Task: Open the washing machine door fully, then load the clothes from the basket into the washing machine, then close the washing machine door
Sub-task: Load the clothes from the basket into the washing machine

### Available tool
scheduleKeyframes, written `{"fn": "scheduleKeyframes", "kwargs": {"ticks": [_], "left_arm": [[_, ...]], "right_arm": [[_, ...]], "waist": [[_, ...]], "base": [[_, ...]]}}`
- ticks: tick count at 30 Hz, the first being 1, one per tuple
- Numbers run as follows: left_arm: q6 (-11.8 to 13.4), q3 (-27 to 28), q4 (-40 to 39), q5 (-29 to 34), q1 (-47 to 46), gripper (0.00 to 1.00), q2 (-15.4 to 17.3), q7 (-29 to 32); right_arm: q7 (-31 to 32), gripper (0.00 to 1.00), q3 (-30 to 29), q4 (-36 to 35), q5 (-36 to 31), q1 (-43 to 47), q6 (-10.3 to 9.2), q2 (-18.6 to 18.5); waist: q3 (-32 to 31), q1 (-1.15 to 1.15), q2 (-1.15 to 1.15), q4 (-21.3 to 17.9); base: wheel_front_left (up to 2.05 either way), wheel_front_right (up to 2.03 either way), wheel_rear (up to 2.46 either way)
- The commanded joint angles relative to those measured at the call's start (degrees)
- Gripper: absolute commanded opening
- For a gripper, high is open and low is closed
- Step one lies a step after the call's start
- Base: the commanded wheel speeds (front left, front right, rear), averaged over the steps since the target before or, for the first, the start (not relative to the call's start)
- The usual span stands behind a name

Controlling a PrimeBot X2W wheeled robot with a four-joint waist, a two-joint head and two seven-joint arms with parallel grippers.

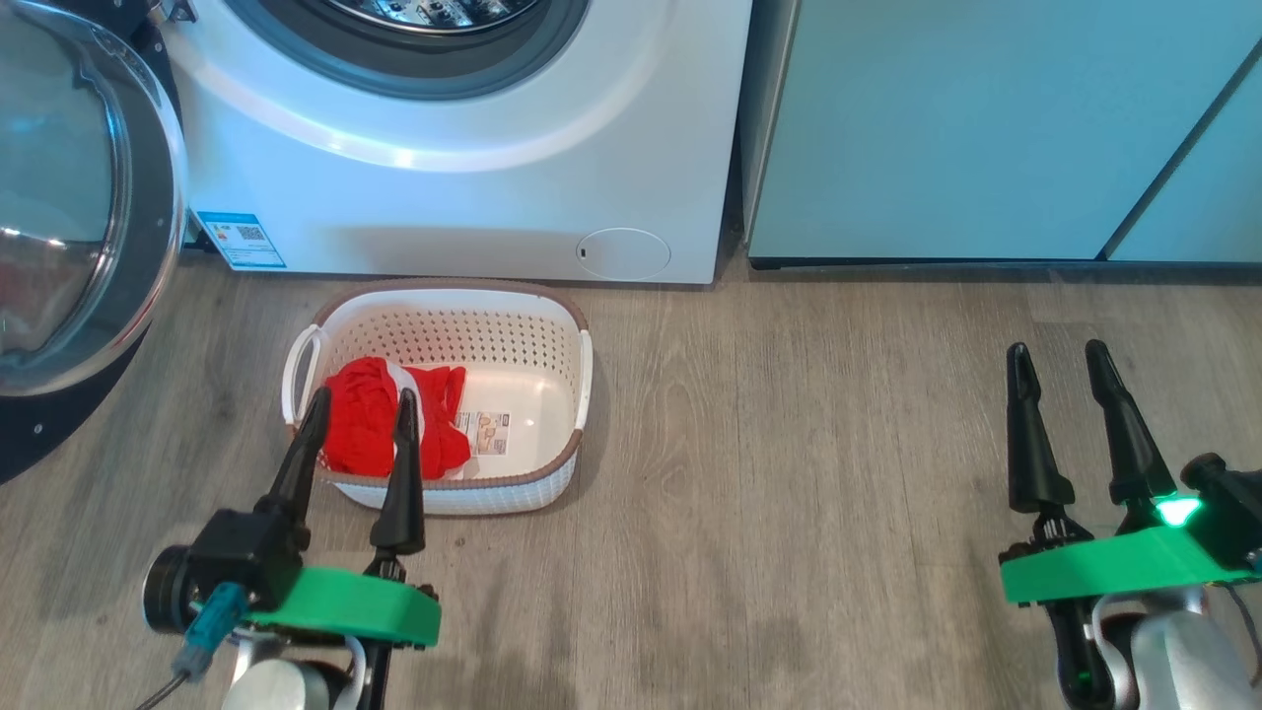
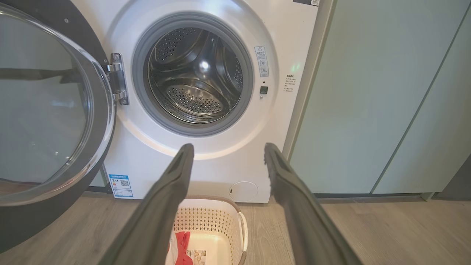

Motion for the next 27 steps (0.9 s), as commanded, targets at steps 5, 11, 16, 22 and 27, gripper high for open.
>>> {"fn": "scheduleKeyframes", "kwargs": {"ticks": [5,11,16,22,27], "left_arm": [[-1.20,1.71,-3.58,0.11,-2.09,1.00,0.34,-0.28],[-1.42,2.20,-3.56,0.31,-2.16,1.00,0.34,-0.28],[-1.27,2.07,-3.54,0.14,-2.15,1.00,0.34,-0.28],[-0.49,2.13,-3.07,0.29,-2.20,1.00,0.34,-0.28],[0.22,2.07,-2.27,1.00,-2.44,1.00,0.34,-0.28]], "right_arm": [[-0.51,1.00,1.46,-1.63,-0.09,-1.51,0.45,-0.15],[-0.52,1.00,1.56,-1.42,-0.03,-1.53,0.45,-0.15],[-0.52,1.00,1.55,-1.38,-0.05,-1.53,0.45,-0.15],[-0.52,1.00,1.52,-1.41,-0.25,-1.45,0.45,-0.15],[-0.53,1.00,1.61,-1.38,-0.36,-1.46,0.45,-0.15]], "waist": [[-0.03,0.00,0.00,0.03],[-0.14,0.00,0.00,0.05],[-0.14,0.00,0.00,0.18],[-0.15,0.00,0.00,0.57],[-0.27,0.00,0.00,0.81]], "base": [[0.09,-0.09,0.00],[0.93,-0.93,0.00],[1.68,-1.68,0.00],[2.11,-2.10,-0.01],[1.61,-1.60,-0.01]]}}
